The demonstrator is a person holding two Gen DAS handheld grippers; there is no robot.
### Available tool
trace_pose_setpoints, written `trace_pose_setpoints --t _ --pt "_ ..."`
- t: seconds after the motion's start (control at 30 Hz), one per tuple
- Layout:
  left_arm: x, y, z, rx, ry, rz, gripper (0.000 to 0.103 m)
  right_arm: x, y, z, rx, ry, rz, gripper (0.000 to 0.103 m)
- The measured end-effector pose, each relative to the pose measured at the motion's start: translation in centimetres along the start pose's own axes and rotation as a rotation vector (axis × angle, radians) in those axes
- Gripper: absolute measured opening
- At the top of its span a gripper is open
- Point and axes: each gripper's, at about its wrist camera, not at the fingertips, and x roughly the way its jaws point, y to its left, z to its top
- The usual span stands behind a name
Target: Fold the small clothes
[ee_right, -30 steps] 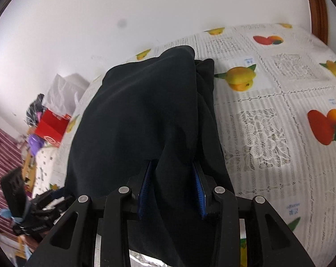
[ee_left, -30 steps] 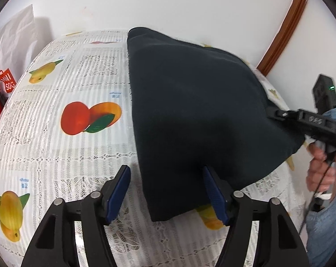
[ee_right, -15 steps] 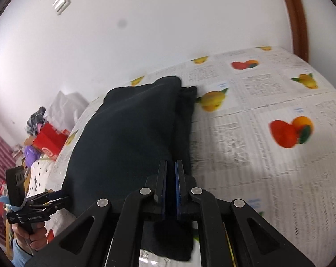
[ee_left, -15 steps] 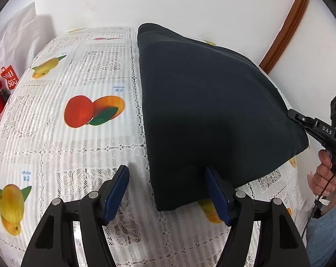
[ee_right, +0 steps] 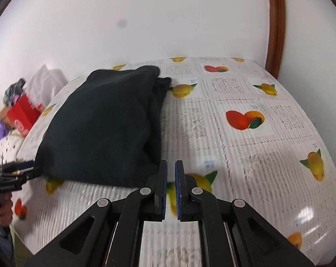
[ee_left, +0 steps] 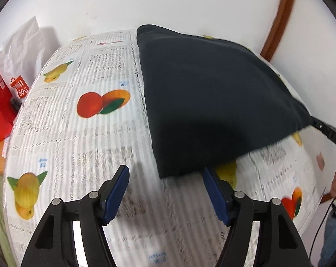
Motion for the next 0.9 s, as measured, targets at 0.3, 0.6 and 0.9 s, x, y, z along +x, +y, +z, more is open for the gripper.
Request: trace_pose_setpoints --t 0.3,0.6,0.9 --pt "-0.7 -0.8 -0.8 0.037 -0.033 0.007 0.05 3.4 1.5 -2.8 -0.047 0.117 0.036 0.016" --pt "0.9 -1.0 2.1 0.018 -0.051 0.015 0.025 6.0 3.1 -0.4 -0.015 0.052 0.027 0.018" --pt "2.5 -0.6 4.3 0.004 -0.019 0.006 0.028 7.6 0.9 2.3 0.037 0.071 0.069 0.018"
